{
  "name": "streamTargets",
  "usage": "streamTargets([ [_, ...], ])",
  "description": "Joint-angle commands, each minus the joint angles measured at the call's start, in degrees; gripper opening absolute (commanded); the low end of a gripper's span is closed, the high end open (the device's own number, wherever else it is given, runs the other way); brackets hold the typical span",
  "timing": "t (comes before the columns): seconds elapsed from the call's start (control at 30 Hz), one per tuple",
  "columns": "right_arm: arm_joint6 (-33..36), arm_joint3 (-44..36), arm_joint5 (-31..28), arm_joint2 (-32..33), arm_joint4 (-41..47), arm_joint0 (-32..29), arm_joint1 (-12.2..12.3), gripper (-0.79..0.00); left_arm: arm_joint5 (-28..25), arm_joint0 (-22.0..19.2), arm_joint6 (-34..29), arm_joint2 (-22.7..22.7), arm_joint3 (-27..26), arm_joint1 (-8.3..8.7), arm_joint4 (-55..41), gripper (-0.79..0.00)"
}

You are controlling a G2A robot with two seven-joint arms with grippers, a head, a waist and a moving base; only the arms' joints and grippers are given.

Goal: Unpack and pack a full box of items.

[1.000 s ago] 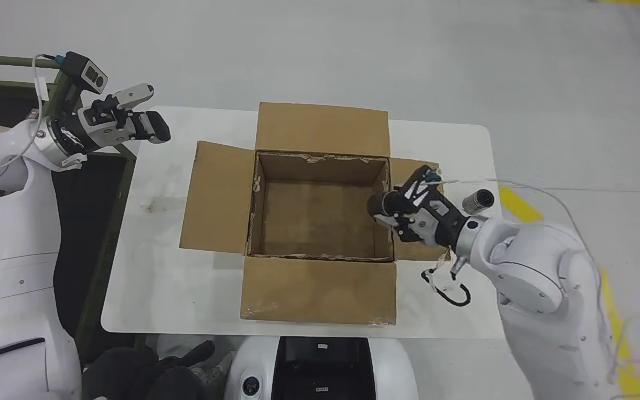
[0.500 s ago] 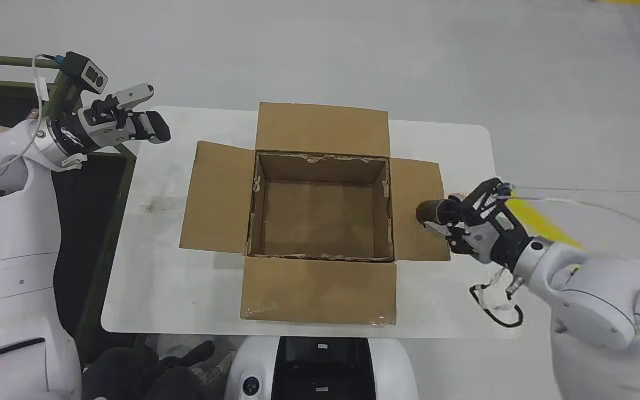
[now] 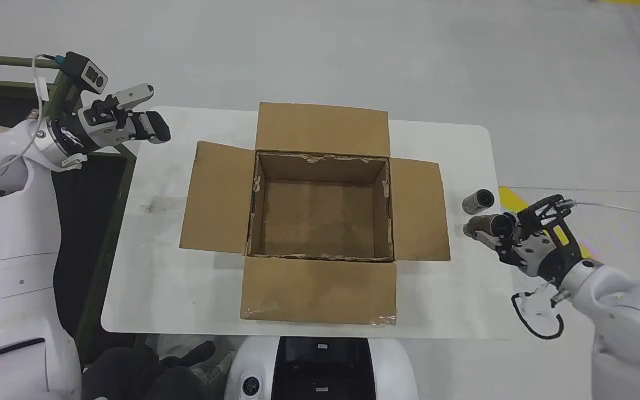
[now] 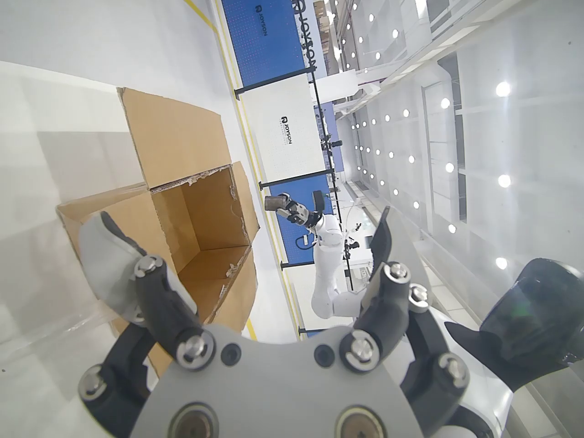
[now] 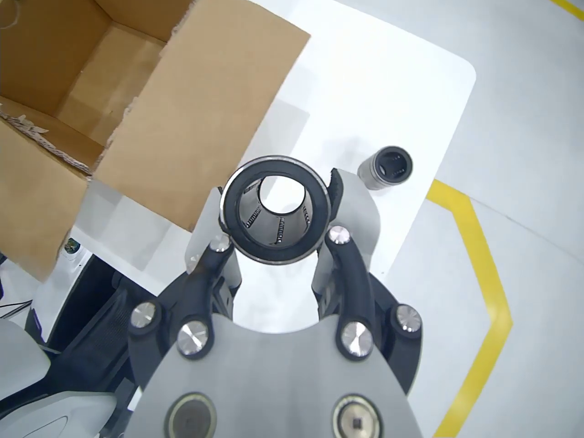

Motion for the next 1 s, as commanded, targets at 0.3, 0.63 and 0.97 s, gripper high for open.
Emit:
streamTargets([
  [0.3, -1.27, 6.99, -0.82, -2.49, -4.83, -0.5, 0.88, -0.785, 0.0, 0.0, 0.0, 0.0, 0.0, 0.0, 0.0, 0.0],
  [0.63, -5.39, 13.34, -0.14, -6.18, -9.44, 0.57, 1.38, -0.785, 0.0, 0.0, 0.0, 0.0, 0.0, 0.0, 0.0, 0.0],
  [0.97, -9.13, 19.29, 0.75, -9.27, -13.38, 2.67, 1.83, -0.785, 0.0, 0.0, 0.0, 0.0, 0.0, 0.0, 0.0, 0.0],
])
